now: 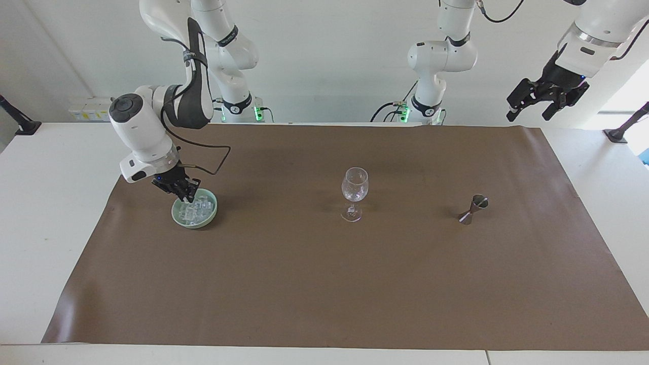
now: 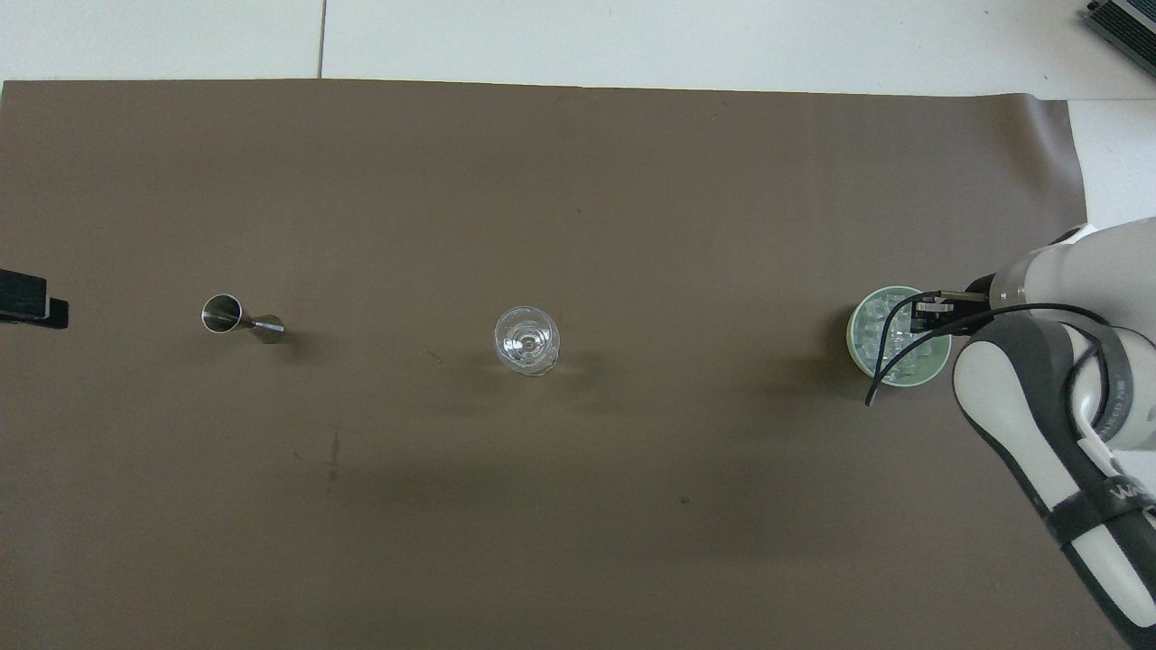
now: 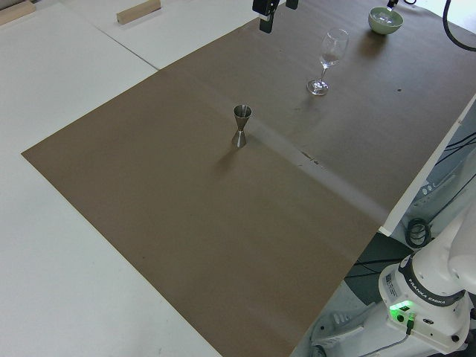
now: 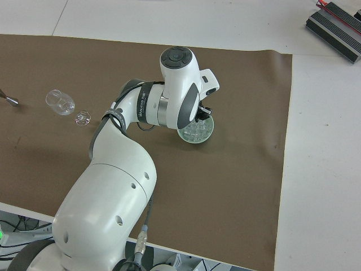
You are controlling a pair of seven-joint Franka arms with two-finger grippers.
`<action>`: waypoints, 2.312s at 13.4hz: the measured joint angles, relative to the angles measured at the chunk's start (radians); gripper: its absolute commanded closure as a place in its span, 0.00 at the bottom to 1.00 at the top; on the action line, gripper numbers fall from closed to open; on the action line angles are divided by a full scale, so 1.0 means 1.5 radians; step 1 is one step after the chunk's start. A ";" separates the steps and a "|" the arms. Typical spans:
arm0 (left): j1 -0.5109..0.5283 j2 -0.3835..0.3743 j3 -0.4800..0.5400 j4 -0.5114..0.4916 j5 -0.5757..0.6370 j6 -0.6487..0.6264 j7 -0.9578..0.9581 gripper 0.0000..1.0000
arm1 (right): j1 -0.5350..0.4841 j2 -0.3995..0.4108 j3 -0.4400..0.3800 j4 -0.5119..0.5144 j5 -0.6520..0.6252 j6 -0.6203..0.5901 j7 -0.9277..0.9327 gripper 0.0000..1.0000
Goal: Pour wine and add ice with both arms
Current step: 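Close the right gripper on the rim of the green ice cup, then lift the ice cup with the right gripper, then carry the ice cup with the right gripper over the clear glass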
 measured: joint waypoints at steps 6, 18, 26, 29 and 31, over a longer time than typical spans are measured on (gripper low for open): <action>0.000 0.000 0.000 0.000 0.000 0.000 0.000 0.00 | 0.002 -0.085 0.078 0.060 0.000 -0.109 0.079 1.00; 0.000 0.000 0.000 0.000 0.000 0.000 0.000 0.00 | 0.082 -0.086 0.285 0.134 0.074 -0.055 0.481 1.00; 0.000 0.000 0.000 0.000 0.000 0.000 0.000 0.00 | 0.167 -0.013 0.285 0.138 0.081 0.128 0.620 1.00; 0.000 0.000 0.000 0.000 0.000 0.000 0.000 0.00 | 0.193 0.015 0.284 0.140 0.081 0.142 0.637 1.00; 0.000 0.000 0.000 0.000 0.000 0.000 0.000 0.00 | 0.203 0.030 0.284 0.140 0.081 0.156 0.637 1.00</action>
